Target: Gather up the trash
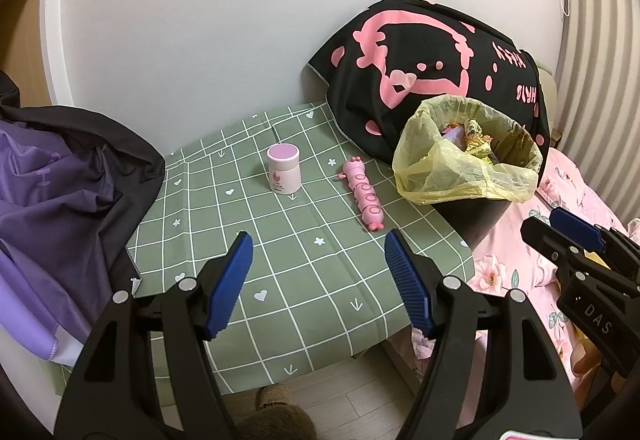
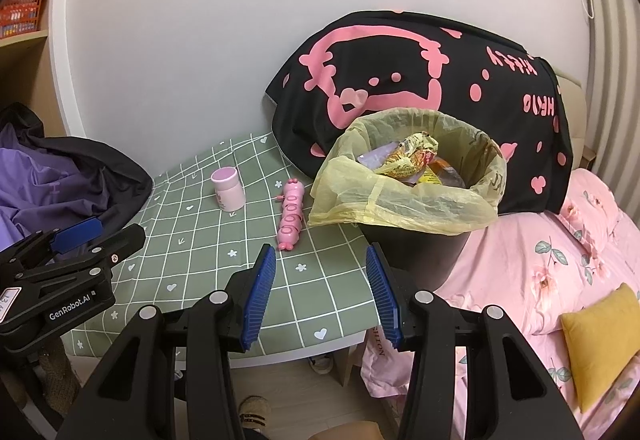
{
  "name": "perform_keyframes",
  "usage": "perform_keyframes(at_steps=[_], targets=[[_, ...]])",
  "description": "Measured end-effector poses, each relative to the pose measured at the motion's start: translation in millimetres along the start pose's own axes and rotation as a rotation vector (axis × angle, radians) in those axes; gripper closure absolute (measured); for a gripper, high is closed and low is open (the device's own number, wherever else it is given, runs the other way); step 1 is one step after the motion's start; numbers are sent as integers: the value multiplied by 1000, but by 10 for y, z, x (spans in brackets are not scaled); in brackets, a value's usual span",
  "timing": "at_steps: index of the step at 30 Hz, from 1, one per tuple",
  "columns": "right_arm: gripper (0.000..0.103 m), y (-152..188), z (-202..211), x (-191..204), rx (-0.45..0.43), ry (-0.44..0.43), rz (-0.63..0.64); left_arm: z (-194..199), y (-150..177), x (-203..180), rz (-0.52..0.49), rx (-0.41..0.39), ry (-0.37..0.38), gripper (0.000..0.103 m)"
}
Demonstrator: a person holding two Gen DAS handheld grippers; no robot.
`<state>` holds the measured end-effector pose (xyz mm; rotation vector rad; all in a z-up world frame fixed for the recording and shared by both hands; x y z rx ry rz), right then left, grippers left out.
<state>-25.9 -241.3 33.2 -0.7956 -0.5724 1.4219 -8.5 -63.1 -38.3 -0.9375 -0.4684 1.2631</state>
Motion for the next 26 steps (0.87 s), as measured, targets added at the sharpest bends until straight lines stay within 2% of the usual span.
perform_keyframes(at_steps=[19, 22, 24, 25, 26], targets=[[59, 55, -83, -24, 18, 20, -9, -46, -2, 11, 0, 18, 26, 38], [59, 56, -206, 29, 32, 24, 5, -162, 45, 180, 48, 59, 22, 38], [58, 42, -361, 96, 49, 12, 12, -296, 56, 434, 102, 94, -3, 38], [58, 28, -431, 147, 59, 6, 19, -361, 43, 577, 123, 106, -26, 38], [58, 21, -538, 230, 73, -8, 32, -474, 2, 838, 149, 123, -86, 38]])
Point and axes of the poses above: each gripper's, at about its wrist camera, not at the fingertips, and z roughly against the way its jaws point, x to its left, y to its underside, the point moved 9 cm from there along -z, roughly the way its jaws point, and after that the axes turned 15 degrees about y, right-handed, at the moved point
